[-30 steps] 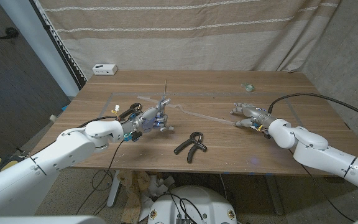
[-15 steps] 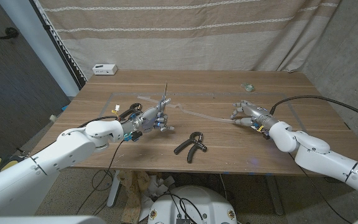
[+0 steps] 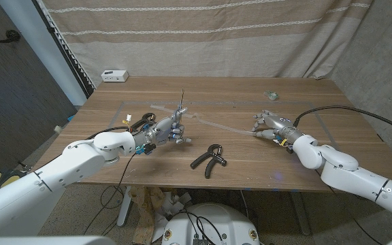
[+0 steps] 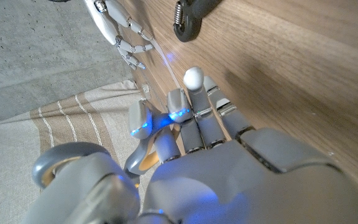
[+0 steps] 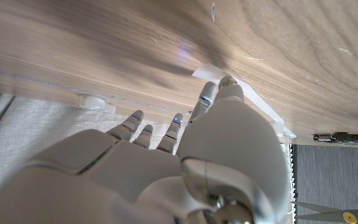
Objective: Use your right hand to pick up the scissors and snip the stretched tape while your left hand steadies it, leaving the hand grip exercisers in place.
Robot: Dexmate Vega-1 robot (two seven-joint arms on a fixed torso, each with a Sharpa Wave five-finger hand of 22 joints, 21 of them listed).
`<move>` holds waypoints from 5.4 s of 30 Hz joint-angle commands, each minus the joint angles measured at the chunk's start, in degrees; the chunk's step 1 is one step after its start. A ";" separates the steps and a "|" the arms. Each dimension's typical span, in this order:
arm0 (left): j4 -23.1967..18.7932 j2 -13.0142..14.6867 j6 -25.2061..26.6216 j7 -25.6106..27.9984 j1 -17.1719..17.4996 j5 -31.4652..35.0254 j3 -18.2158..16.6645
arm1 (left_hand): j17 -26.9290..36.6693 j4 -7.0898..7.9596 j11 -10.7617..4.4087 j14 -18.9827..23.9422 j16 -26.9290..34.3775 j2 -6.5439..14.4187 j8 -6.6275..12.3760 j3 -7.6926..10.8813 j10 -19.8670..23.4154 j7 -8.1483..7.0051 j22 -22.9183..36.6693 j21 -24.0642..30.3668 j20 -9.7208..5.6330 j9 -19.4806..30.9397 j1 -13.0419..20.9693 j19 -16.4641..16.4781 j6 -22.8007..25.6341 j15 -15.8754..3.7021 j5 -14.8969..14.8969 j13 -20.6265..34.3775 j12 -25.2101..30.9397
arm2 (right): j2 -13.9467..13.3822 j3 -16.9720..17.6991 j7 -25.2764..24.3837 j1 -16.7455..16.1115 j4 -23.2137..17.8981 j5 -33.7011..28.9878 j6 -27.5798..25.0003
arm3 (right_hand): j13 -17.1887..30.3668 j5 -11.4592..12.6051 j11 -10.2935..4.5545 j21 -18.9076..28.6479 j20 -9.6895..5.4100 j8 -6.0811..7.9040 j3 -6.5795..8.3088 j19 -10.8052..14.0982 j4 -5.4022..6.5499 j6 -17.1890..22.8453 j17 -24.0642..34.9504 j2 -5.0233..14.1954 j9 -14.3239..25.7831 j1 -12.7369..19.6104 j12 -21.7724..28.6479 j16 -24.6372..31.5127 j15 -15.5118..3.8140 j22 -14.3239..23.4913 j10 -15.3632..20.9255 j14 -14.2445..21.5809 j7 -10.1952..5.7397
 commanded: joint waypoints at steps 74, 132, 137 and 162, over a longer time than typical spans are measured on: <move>0.01 -0.14 0.12 -0.76 -1.29 0.06 -0.19 | -0.96 -3.29 -3.12 -0.42 1.94 0.14 2.37 -12.56 3.25 12.46 0.31 0.06 -2.45 0.17 -0.39 0.32 12.79 -3.92 1.30 0.20 0.15 | 9.00 8.91 16.80 6.13 9.91 45.53 19.58 | 0.81 0.14 3.54 -0.26 -1.67 -2.49 9.30 1.89 0.49 13.34 0.62 2.96 5.53 8.16 -3.90 -0.54 -3.82 0.87 8.25 4.89 6.65; 4.86 -3.37 -1.21 -14.27 -5.61 -4.10 3.79 | -1.89 -3.28 -3.05 -1.15 1.99 -0.25 2.29 -12.74 2.58 12.26 0.06 -0.19 -2.46 0.16 -0.88 -0.06 11.91 -3.98 0.81 0.20 0.21 | 24.59 2.97 18.29 19.70 23.86 48.01 30.87 | 1.06 -1.04 2.01 -0.02 -2.37 -1.78 12.59 0.04 3.55 9.52 0.56 2.79 10.18 6.93 -5.07 -0.38 -5.35 0.81 4.03 3.07 4.61; 6.54 -4.28 -0.76 -16.86 -6.67 -5.14 4.61 | -0.85 -3.28 -3.09 -1.49 2.61 -0.28 2.33 -12.77 2.57 12.35 0.10 -0.14 -2.44 0.16 -1.04 -0.04 11.94 -3.93 0.72 0.20 0.19 | 25.91 2.40 18.80 20.94 25.24 48.13 31.31 | 1.06 -1.15 1.95 0.02 -2.39 -1.74 12.73 0.03 3.72 9.31 0.56 2.76 10.46 6.82 -5.09 -0.35 -5.40 0.80 3.89 3.08 4.55; 8.71 -5.53 -0.96 -21.66 -7.90 -6.57 5.62 | -1.29 -3.50 -2.93 -0.83 2.87 -0.26 2.39 -12.73 3.16 12.46 0.11 0.04 -2.66 0.18 -1.16 0.32 12.19 -4.00 0.51 0.21 0.20 | 27.86 1.69 20.04 22.19 27.89 49.58 31.52 | 1.06 -1.76 1.62 0.15 -2.54 -1.36 13.43 -0.04 4.34 8.85 0.51 2.64 11.84 6.44 -5.08 -0.32 -5.91 0.78 3.47 2.91 4.11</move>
